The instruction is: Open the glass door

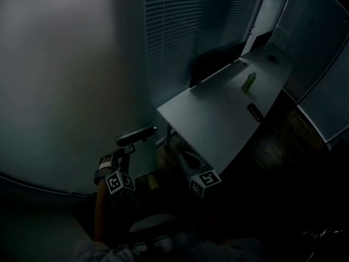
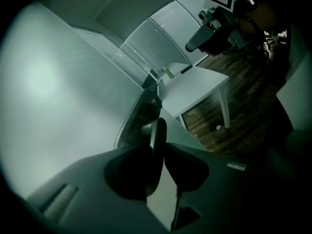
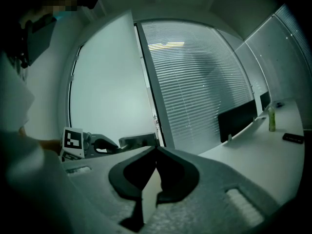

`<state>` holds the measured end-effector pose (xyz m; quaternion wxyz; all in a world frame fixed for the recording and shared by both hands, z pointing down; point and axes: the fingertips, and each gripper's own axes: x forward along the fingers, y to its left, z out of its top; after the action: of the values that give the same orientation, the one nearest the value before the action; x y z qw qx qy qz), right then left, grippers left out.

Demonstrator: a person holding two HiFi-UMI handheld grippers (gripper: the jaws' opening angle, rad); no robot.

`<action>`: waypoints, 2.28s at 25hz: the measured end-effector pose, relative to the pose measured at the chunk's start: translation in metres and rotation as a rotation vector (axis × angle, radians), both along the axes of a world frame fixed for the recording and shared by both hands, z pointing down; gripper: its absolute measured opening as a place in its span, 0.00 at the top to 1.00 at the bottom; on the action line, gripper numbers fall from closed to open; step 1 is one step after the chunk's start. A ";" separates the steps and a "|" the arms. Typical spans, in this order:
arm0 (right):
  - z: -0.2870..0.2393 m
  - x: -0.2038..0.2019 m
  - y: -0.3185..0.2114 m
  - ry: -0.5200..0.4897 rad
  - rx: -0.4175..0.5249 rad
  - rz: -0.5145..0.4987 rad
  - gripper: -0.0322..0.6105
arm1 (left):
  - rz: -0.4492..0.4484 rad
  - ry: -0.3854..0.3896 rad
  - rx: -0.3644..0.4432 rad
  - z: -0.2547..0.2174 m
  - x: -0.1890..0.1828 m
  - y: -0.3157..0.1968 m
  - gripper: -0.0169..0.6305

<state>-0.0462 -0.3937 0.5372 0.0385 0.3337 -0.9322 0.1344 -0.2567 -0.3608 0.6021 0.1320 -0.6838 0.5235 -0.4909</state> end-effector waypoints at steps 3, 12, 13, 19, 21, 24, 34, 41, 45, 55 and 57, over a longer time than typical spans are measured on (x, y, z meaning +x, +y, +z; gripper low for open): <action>0.003 0.011 0.016 -0.006 -0.002 0.016 0.95 | 0.014 0.000 0.007 0.001 0.007 0.013 0.80; 0.001 0.024 0.056 0.002 0.008 0.014 0.95 | 0.050 0.026 0.002 0.001 0.027 0.043 0.79; -0.003 0.024 0.061 0.004 0.005 0.012 0.95 | 0.054 0.031 -0.002 0.002 0.029 0.047 0.79; -0.007 0.033 0.083 0.010 -0.001 0.021 0.95 | 0.061 0.051 -0.009 0.002 0.043 0.070 0.78; -0.008 0.036 0.088 0.012 -0.006 0.032 0.95 | 0.066 0.054 -0.010 -0.001 0.047 0.075 0.78; -0.012 0.039 0.104 0.014 0.000 0.047 0.95 | 0.084 0.051 -0.012 -0.003 0.051 0.087 0.78; -0.026 0.059 0.164 0.031 0.019 0.093 0.95 | 0.125 0.050 -0.041 0.004 0.067 0.132 0.78; -0.027 0.077 0.200 0.029 0.021 0.124 0.95 | 0.152 0.029 -0.032 0.001 0.080 0.160 0.78; -0.026 0.079 0.226 0.029 0.021 0.138 0.95 | 0.171 0.029 -0.035 -0.006 0.087 0.180 0.78; -0.021 0.088 0.280 0.027 0.032 0.216 0.95 | 0.250 0.033 -0.023 -0.001 0.100 0.220 0.78; -0.020 0.093 0.297 0.020 0.035 0.235 0.95 | 0.260 0.031 -0.019 -0.002 0.103 0.237 0.78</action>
<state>0.0468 -0.0965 0.5177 0.0258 0.4427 -0.8885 0.1182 -0.1542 -0.1235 0.6000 0.1800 -0.7545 0.4280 -0.4639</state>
